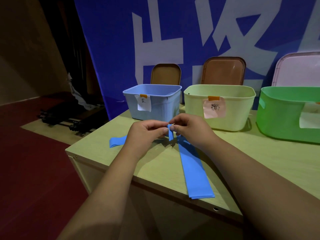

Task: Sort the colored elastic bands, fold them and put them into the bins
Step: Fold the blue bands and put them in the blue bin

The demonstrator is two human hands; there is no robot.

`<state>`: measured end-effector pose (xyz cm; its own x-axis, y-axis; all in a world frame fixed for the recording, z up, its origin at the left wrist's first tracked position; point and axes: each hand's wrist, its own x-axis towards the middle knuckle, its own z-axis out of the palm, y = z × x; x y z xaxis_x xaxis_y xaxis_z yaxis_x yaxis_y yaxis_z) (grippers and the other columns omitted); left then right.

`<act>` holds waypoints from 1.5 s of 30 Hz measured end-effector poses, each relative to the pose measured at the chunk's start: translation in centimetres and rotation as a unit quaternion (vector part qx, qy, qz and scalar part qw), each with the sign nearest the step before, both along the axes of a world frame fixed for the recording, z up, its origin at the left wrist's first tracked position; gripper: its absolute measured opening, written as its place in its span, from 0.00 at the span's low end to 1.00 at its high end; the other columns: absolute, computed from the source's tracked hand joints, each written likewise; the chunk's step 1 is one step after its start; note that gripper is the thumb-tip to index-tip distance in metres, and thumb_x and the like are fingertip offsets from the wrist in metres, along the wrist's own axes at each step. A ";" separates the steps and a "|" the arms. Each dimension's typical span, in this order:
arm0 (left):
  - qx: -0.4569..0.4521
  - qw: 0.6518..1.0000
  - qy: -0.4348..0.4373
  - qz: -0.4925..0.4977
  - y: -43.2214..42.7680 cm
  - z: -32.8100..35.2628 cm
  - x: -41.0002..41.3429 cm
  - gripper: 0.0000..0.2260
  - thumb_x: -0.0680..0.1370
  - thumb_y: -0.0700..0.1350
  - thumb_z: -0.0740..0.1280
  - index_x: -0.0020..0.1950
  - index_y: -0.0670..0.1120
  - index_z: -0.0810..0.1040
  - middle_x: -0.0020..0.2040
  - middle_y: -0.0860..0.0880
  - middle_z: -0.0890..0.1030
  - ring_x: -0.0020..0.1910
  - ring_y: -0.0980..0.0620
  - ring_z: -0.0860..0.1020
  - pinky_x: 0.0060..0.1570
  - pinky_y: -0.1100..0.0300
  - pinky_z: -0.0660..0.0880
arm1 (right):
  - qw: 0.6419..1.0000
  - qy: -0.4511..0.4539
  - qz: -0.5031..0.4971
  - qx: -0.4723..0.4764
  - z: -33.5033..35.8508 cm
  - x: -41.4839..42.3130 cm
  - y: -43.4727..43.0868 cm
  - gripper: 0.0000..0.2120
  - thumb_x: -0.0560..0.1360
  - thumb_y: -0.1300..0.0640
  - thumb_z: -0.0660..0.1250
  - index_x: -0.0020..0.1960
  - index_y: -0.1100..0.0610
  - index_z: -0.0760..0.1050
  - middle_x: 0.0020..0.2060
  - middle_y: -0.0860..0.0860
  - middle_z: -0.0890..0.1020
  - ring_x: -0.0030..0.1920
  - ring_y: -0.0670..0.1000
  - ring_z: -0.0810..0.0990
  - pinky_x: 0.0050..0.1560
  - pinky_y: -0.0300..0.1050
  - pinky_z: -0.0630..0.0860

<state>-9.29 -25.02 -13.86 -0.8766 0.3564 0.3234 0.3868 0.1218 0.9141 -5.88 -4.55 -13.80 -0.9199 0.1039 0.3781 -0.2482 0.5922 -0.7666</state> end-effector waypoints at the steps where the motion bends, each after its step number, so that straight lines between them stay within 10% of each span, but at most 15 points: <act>1: 0.002 1.000 0.001 0.000 0.0 0.0 0.0 0.10 0.80 0.38 0.75 0.58 0.49 0.89 0.50 0.49 0.90 0.52 0.48 0.89 0.59 0.45 0.84 | 1.000 0.002 -0.002 -0.002 0.0 0.0 0.0 0.05 0.80 0.50 0.76 0.56 0.46 0.85 0.45 0.43 0.87 0.42 0.42 0.85 0.46 0.41 0.82; 15: 0.046 0.996 -0.083 -0.001 0.2 0.6 0.4 0.07 0.81 0.37 0.74 0.57 0.43 0.88 0.48 0.44 0.90 0.50 0.45 0.89 0.53 0.54 0.86 | 0.998 0.035 0.009 -0.044 0.0 -0.1 -0.3 0.04 0.80 0.58 0.76 0.53 0.51 0.86 0.44 0.49 0.88 0.42 0.48 0.88 0.51 0.49 0.87; 35: -0.051 0.995 0.075 0.039 0.1 -0.4 -0.7 0.06 0.86 0.46 0.67 0.50 0.53 0.79 0.46 0.50 0.81 0.39 0.58 0.77 0.43 0.56 0.78 | 0.997 0.065 -0.014 0.026 0.9 0.7 -1.3 0.03 0.83 0.55 0.72 0.51 0.50 0.81 0.45 0.43 0.85 0.42 0.44 0.86 0.49 0.48 0.84; 40: -0.011 0.998 0.055 0.002 0.0 -0.4 -0.6 0.04 0.85 0.49 0.67 0.51 0.53 0.80 0.49 0.46 0.81 0.46 0.48 0.78 0.49 0.40 0.79 | 0.999 0.044 0.002 0.010 0.8 0.8 -1.2 0.04 0.85 0.54 0.69 0.51 0.49 0.79 0.48 0.46 0.86 0.50 0.48 0.84 0.56 0.54 0.83; 45: -0.001 0.996 0.086 -0.018 0.0 -0.4 -0.4 0.04 0.86 0.45 0.66 0.52 0.52 0.79 0.48 0.46 0.79 0.50 0.42 0.77 0.50 0.49 0.74 | 0.998 0.041 0.027 -0.027 1.1 1.1 -1.5 0.05 0.87 0.54 0.64 0.52 0.49 0.75 0.58 0.41 0.85 0.59 0.39 0.82 0.60 0.42 0.79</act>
